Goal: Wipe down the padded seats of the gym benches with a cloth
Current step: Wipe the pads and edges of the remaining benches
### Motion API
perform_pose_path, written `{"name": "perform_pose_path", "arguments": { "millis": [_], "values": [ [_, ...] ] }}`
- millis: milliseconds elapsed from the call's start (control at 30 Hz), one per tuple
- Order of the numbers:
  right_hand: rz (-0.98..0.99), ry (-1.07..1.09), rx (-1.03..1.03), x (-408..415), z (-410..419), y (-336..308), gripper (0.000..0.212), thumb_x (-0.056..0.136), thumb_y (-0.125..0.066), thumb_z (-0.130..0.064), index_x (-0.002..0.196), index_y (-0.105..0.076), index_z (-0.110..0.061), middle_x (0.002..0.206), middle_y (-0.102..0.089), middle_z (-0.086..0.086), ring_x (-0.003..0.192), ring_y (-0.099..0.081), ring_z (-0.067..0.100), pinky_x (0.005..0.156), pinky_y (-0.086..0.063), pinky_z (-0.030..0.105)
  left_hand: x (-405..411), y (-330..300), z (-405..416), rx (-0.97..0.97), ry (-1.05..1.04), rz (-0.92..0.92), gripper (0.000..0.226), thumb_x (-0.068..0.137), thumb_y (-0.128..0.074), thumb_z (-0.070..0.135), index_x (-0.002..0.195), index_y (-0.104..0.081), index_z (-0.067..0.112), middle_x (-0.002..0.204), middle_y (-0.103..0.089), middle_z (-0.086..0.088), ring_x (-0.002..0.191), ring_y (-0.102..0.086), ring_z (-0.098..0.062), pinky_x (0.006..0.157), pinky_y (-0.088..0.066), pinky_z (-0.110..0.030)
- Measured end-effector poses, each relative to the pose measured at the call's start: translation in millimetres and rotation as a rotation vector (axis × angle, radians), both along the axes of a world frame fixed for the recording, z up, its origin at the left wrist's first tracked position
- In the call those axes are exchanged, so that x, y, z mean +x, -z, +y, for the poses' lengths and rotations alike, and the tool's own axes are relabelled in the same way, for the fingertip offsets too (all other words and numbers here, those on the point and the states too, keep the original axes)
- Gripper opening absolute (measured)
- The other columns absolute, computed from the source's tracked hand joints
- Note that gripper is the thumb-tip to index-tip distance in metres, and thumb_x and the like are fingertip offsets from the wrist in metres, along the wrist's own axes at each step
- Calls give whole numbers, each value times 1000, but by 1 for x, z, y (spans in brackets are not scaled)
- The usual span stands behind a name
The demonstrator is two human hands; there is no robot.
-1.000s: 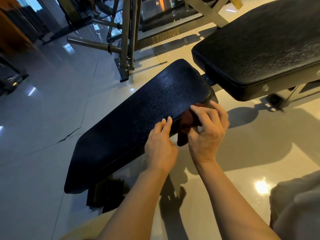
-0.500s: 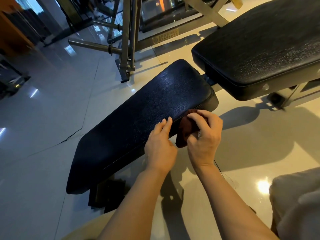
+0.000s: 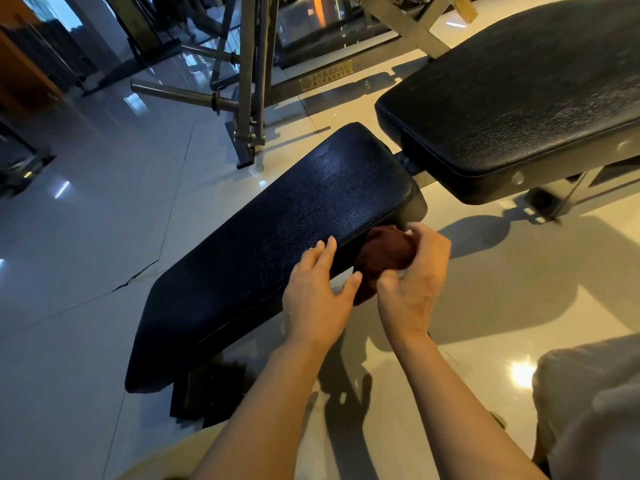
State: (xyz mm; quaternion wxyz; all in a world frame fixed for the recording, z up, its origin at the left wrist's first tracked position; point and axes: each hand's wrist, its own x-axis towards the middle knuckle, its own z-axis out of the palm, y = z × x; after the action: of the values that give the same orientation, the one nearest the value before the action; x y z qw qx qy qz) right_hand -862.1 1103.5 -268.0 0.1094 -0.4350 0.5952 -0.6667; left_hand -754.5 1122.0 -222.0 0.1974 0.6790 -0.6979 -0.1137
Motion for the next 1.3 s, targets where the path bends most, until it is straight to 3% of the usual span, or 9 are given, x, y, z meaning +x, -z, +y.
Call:
{"name": "perform_pose_path", "arguments": {
  "millis": [67, 233, 367, 467, 533, 700, 833, 1067, 1300],
  "values": [
    [-78, 66, 20, 2, -2, 1, 45, 60, -56, 17, 101, -61, 0, 102, -53, 16, 97, -46, 12, 84, -37, 10, 0, 0, 0, 5, 5, -12, 67, 95, -52, 46, 152, -21, 30, 154, -28, 5, 141, -27, -13, 107, -32, -33],
    [-137, 35, 46, 25, 3, 8, 32, 68, -64, 7, 98, -66, -5, 90, -59, 4, 84, -55, 22, 73, -45, 24, 4, 2, -2, 17, 18, -36, 64, 97, -50, 39, 152, -19, 31, 156, -25, 7, 141, -25, -10, 107, -31, -29],
    [-191, 1, 30, 32, 8, 5, 38, 72, -63, 1, 110, -64, -1, 100, -63, 7, 93, -58, 17, 84, -43, 9, 5, 3, -3, 25, 23, -35, 59, 100, -47, 34, 152, -19, 32, 156, -24, 8, 141, -25, -10, 108, -31, -30],
    [-243, -90, 4, 37, 17, 4, 50, 80, -63, -26, 122, -58, -1, 115, -62, 9, 107, -57, 17, 91, -48, 18, 6, 3, -4, 24, 6, -11, 55, 101, -44, 28, 151, -22, 33, 155, -27, 8, 141, -26, -11, 110, -35, -36],
    [-216, -80, 19, 37, 16, 5, 54, 84, -65, -32, 128, -55, -2, 121, -60, 10, 113, -57, 20, 95, -49, 25, 6, 2, -4, 14, 7, -1, 54, 101, -43, 22, 151, -24, 32, 154, -29, 7, 141, -27, -11, 110, -36, -37],
    [-44, -76, 87, 40, 9, 17, 42, 75, -70, -3, 116, -64, -2, 118, -61, 14, 112, -57, 28, 98, -47, 36, 8, 1, -2, 16, 21, 1, 58, 99, -43, 10, 150, -26, 30, 152, -31, 6, 139, -30, -12, 108, -37, -35],
    [55, -263, 121, 50, 23, 33, 37, 76, -73, -3, 111, -66, -10, 109, -62, 6, 101, -57, 22, 86, -51, 39, 7, 0, -3, 38, -4, -19, 58, 100, -40, 10, 151, -24, 33, 152, -30, 7, 138, -31, -14, 107, -39, -36],
    [-4, 10, 52, 18, 1, 15, 35, 72, -70, 2, 106, -65, -4, 103, -62, 10, 99, -55, 23, 87, -42, 23, 5, 0, -2, 1, -1, 8, 64, 96, -44, 3, 151, -24, 31, 152, -30, 9, 137, -32, -11, 104, -39, -32],
    [27, -198, 112, 38, 8, 29, 34, 70, -70, 5, 102, -68, -9, 100, -60, 6, 96, -56, 22, 85, -45, 25, 5, 0, -3, 2, -12, -34, 63, 97, -44, 6, 151, -23, 31, 154, -28, 6, 141, -27, -13, 107, -35, -32]
  ]
}}
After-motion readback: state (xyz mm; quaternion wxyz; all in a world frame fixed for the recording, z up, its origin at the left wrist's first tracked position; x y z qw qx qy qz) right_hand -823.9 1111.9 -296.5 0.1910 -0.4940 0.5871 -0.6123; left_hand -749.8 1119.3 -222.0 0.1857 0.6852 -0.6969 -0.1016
